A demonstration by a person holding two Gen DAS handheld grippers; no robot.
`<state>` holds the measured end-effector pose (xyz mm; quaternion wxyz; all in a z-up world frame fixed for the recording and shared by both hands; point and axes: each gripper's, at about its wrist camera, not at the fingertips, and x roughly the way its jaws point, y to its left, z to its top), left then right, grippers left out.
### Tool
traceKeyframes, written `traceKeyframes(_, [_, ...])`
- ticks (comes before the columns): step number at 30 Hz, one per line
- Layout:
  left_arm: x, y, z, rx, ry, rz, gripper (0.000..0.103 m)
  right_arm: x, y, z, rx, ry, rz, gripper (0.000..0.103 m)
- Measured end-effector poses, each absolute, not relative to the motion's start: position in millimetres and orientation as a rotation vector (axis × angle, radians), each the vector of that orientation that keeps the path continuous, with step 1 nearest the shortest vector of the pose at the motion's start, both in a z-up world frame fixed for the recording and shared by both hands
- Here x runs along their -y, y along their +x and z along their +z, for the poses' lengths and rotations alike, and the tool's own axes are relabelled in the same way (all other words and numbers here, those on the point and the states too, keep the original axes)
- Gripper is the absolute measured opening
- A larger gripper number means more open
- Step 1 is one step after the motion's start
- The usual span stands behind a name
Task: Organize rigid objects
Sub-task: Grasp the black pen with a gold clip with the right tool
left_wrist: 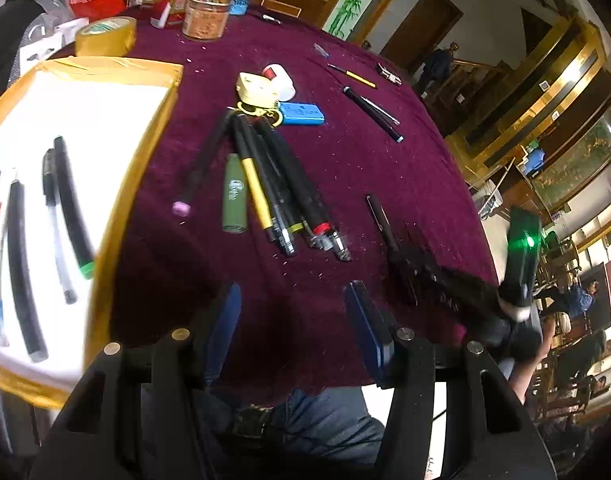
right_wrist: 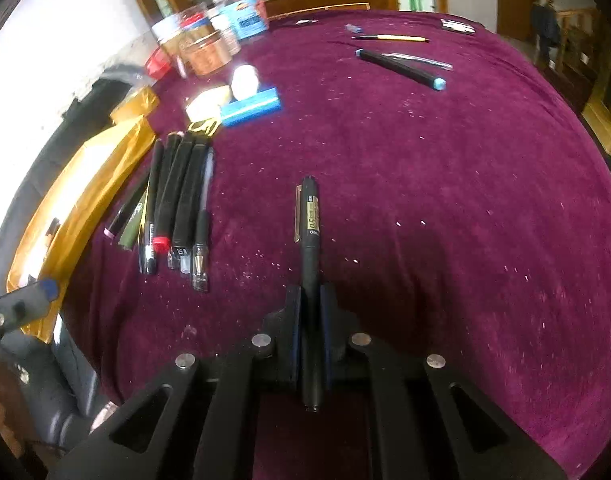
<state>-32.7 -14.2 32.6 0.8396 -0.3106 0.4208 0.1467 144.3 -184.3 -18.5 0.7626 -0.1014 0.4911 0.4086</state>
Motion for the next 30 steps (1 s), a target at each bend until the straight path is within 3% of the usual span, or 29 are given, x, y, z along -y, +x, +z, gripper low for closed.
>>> traceKeyframes(11, [1.9,38.7,16.6,-0.937,-0.646,0.396,0.052,182.5,153.2,-24.5,-1.014,-0.104,0.935,0.008])
traceKeyframes(13, [-0.7,50.1,9.9,-0.952,-0.655,0.395,0.041,183.1,153.6,-24.9,-1.012,-0.102,0.943,0.008])
traceKeyframes(15, [-3.2,58.4,3.8,-0.969,-0.670,0.394,0.038,181.7,152.4,-24.5,-1.004,-0.115,0.941,0.008])
traceKeyframes(20, [-4.1,56.5,-4.2,-0.980,-0.642,0.405,0.013,180.0,149.4,-24.9,-0.986,-0.127,0.929,0.008])
traceKeyframes(30, [12.9,6.4,-2.5,-0.964,-0.605,0.339,0.012,175.9,143.8,-23.7,-0.960,-0.173,0.907,0.008])
